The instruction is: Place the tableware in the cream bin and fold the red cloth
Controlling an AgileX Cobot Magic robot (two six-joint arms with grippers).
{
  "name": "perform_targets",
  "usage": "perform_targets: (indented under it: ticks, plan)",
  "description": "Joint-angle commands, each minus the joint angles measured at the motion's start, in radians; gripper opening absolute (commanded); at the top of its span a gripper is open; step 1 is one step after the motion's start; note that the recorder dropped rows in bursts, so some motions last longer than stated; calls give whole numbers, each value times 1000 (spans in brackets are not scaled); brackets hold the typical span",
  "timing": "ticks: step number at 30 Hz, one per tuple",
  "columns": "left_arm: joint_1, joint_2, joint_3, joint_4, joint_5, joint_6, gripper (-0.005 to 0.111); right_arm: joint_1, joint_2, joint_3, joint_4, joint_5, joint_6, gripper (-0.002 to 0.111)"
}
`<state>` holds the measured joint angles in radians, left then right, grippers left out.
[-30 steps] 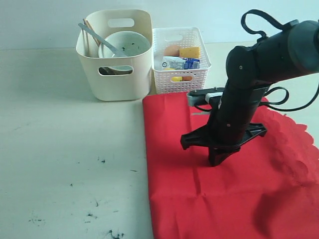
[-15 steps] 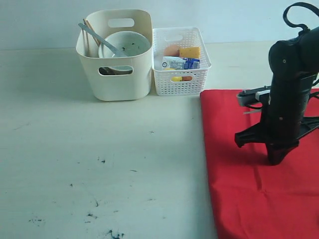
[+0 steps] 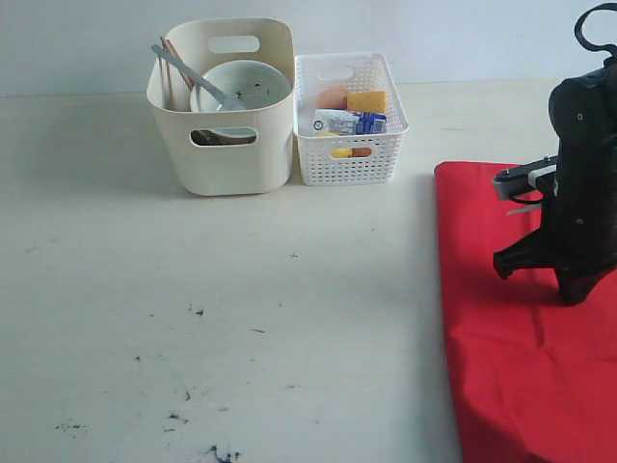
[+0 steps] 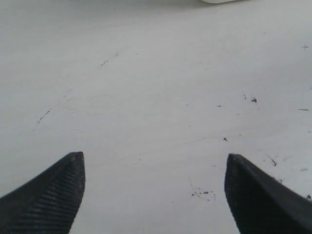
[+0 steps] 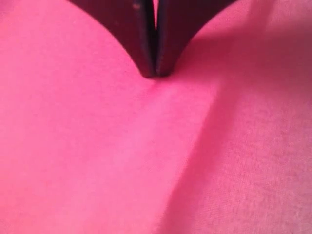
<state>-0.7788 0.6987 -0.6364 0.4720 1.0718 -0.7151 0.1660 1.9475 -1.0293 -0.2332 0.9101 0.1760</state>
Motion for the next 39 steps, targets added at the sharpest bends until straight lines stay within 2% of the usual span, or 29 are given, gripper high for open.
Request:
perform_targets:
  ticks: [1,9,15,20,23,29,39]
  plan:
    - [2,-5,2,15,3,4,75,-5,-59,0,31,-94,4,0]
    - [2,-5,2,11,3,4,75,-18,-128,37,25,-129,12,0]
    - [2,-5,2,-1,7,4,75,-123,-128,125,20,-202,62,0]
    - [2,-5,2,-1,7,4,75,-156,-74,145,175,-334,-40,0]
    - [2,-5,2,-5,7,4,75,-156,9,140,201,-412,-43,0]
    - [2,-5,2,-13,7,4,75,-156,152,24,216,-419,-43,0]
    - [2,-5,2,-15,7,4,75,-156,340,-314,227,-337,-45,0]
